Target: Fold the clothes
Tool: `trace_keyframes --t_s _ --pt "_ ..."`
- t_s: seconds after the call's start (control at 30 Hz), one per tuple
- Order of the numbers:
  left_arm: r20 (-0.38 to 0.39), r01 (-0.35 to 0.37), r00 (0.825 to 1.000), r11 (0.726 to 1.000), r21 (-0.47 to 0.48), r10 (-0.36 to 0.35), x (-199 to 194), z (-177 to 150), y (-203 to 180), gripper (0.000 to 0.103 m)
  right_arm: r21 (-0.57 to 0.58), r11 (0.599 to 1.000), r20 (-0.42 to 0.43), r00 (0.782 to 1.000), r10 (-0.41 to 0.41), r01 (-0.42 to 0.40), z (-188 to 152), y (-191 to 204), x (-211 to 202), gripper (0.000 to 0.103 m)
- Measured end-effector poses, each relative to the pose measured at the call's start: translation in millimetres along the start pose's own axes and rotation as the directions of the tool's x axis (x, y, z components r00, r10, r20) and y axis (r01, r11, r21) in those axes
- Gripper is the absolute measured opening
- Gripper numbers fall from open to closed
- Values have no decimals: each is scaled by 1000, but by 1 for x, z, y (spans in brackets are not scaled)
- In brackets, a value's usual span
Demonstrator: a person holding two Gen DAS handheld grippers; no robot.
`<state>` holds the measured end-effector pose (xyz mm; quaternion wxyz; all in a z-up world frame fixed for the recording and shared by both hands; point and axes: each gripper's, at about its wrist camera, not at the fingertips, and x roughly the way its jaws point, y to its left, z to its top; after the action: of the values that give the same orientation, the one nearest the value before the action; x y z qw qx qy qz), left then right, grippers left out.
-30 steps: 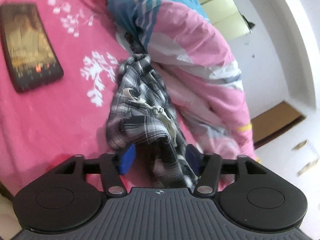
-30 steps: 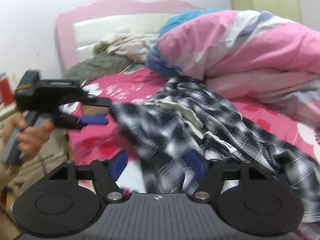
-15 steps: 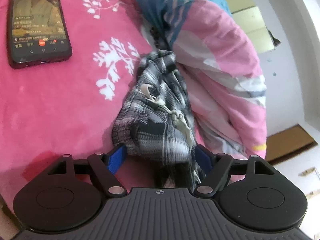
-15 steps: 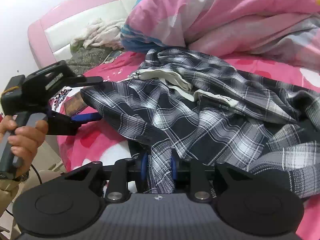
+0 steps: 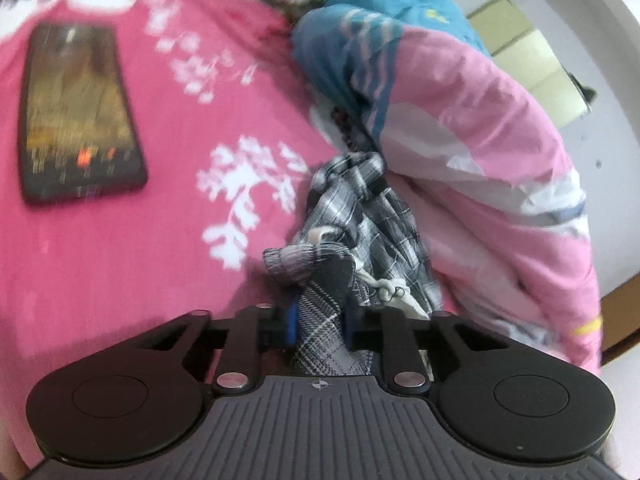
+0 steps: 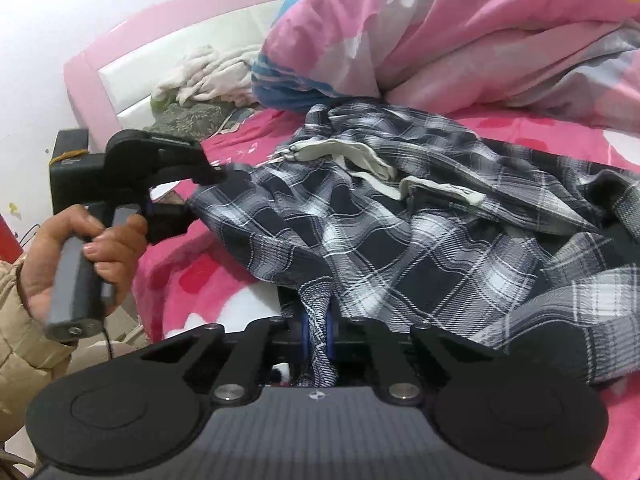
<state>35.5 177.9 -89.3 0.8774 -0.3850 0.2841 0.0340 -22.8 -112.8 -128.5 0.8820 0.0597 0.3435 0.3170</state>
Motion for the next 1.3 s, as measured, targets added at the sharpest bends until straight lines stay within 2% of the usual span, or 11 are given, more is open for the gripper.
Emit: trace_keyframes --t_s 0.17,0.47,0.67,0.73,0.8,0.87,0.93,0.97,1.07,1.2,1.3 --pt "109 -61 993 993 97 50 -7 5 -9 9 -39 999 -14 1000 21 -21 6 14 3 4" --pt "264 -158 957 979 126 120 -5 50 -10 8 -121 991 -4 998 63 -63 40 45 33 4" --pt "195 -233 960 957 170 200 14 57 -2 13 -87 994 -45 997 68 -72 37 43 44 4" --pt "199 -246 958 948 201 206 10 54 -5 21 -76 994 -58 996 70 -74 36 42 47 4" --pt "231 -269 948 937 223 217 2 50 -9 40 -64 995 -71 995 72 -77 35 42 51 4" --pt "288 -294 932 926 237 222 -9 46 -15 61 -52 996 -85 994 74 -79 34 41 54 4" --pt "338 -313 915 915 256 219 -20 42 -23 75 -41 996 -98 992 77 -81 33 41 58 5" --pt "363 -323 906 909 265 216 -26 40 -26 76 -35 996 -105 991 78 -82 33 40 60 6" --pt "360 -296 916 902 314 175 -36 31 -38 77 -18 996 -113 990 81 -83 32 41 60 8" --pt "275 -204 956 901 382 99 -38 14 -50 77 20 995 -106 989 99 -98 29 42 45 23" --pt "207 -151 976 883 445 63 -34 -3 -60 77 41 993 -90 989 115 -112 24 39 27 33"
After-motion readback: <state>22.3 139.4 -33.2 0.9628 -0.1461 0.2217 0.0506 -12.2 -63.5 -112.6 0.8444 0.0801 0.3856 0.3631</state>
